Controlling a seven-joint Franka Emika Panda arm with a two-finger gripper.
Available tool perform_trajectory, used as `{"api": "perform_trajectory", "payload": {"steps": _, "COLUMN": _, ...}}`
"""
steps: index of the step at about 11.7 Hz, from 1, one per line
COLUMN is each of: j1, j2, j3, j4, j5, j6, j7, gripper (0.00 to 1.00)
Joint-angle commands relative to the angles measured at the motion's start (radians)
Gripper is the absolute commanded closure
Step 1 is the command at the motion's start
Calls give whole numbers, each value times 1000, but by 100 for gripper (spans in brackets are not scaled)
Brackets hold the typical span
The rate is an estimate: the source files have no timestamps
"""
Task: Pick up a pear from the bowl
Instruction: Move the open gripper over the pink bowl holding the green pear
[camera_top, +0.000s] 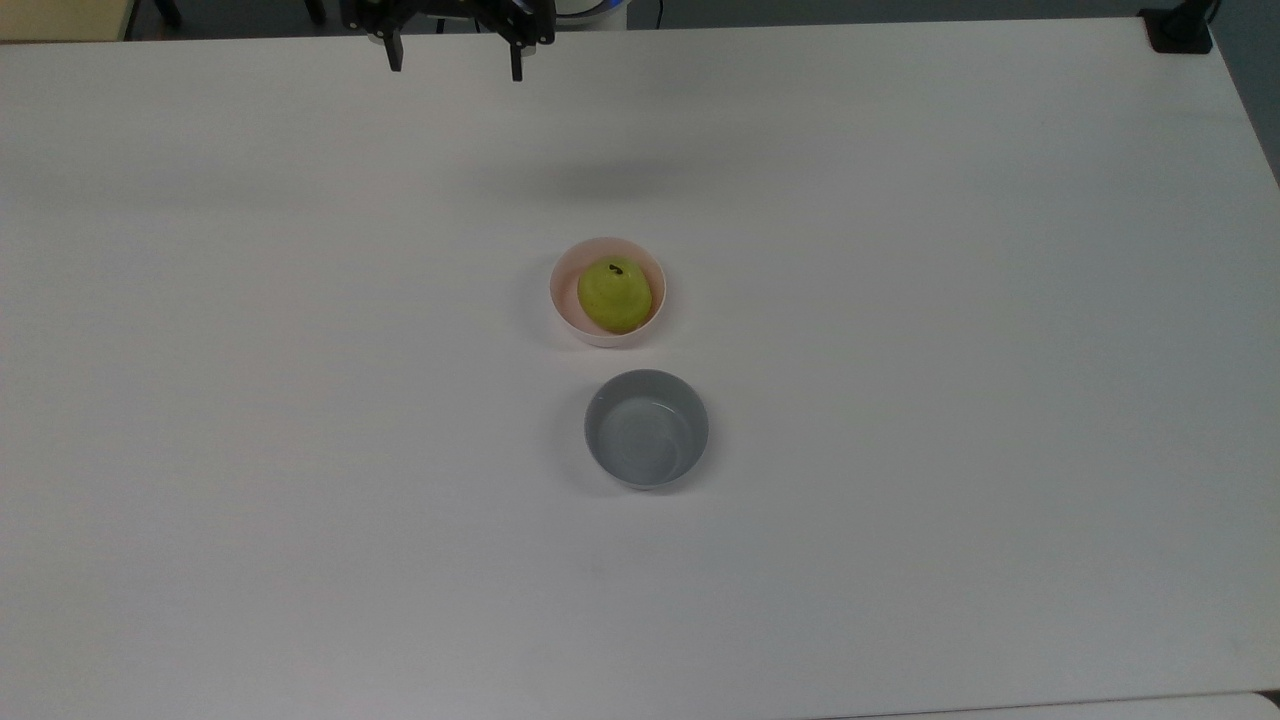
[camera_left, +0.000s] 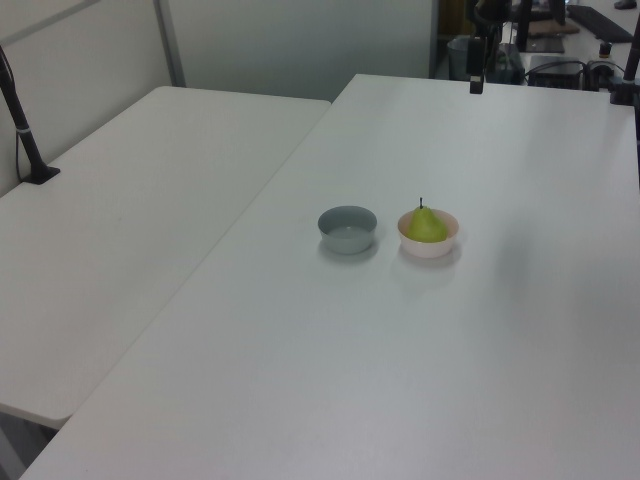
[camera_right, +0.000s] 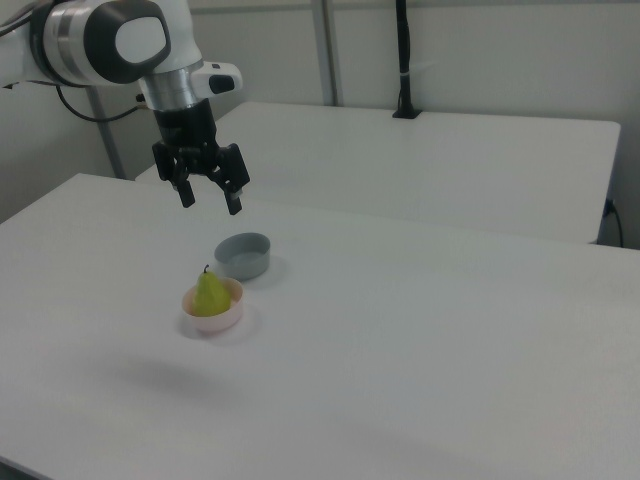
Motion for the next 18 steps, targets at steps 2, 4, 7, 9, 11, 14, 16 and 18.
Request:
{"api": "perform_trajectory", "payload": {"steps": 2, "j1": 16, "j2": -1, "j3": -2, "j4": 7, "j5": -19, "j6": -27, "j7": 6, "gripper": 0}}
{"api": "perform_trajectory", "payload": {"steps": 4, "j1": 16, "j2": -1, "j3": -2, "j4": 8, "j5": -19, "j6": -27, "j7": 9, "gripper": 0}}
{"api": "perform_trajectory", "payload": {"steps": 7, "j1": 16, "j2": 4, "j3": 1, "j4": 7, "j5": -18, "j6": -18, "j7": 10, "gripper": 0}}
{"api": "perform_trajectory", "payload": {"steps": 9, "j1": 61, "j2": 13, "j3": 3, "j4": 7, "j5": -18, "j6": -7, "j7": 10, "gripper": 0}}
{"api": "perform_trajectory", "payload": {"steps": 11, "j1": 94, "j2": 14, "j3": 16, "j4": 3, "j5": -18, "j6": 7, "j7": 12, "gripper": 0}}
{"api": "perform_trajectory", "payload": {"steps": 14, "j1": 80, "j2": 56, "j3": 91, "j4": 2, "j5": -16, "j6": 33, "j7": 10, "gripper": 0}}
{"api": "perform_trajectory", "payload": {"steps": 16, "j1": 83, "j2": 100, "j3": 101, "j4": -24, "j5": -16, "j6": 127, "j7": 7, "gripper": 0}}
{"api": "perform_trajectory", "payload": {"steps": 18, "j1": 89, "j2": 148, "j3": 101, "j4": -44, "j5": -16, "j6": 166, "j7": 1, "gripper": 0}}
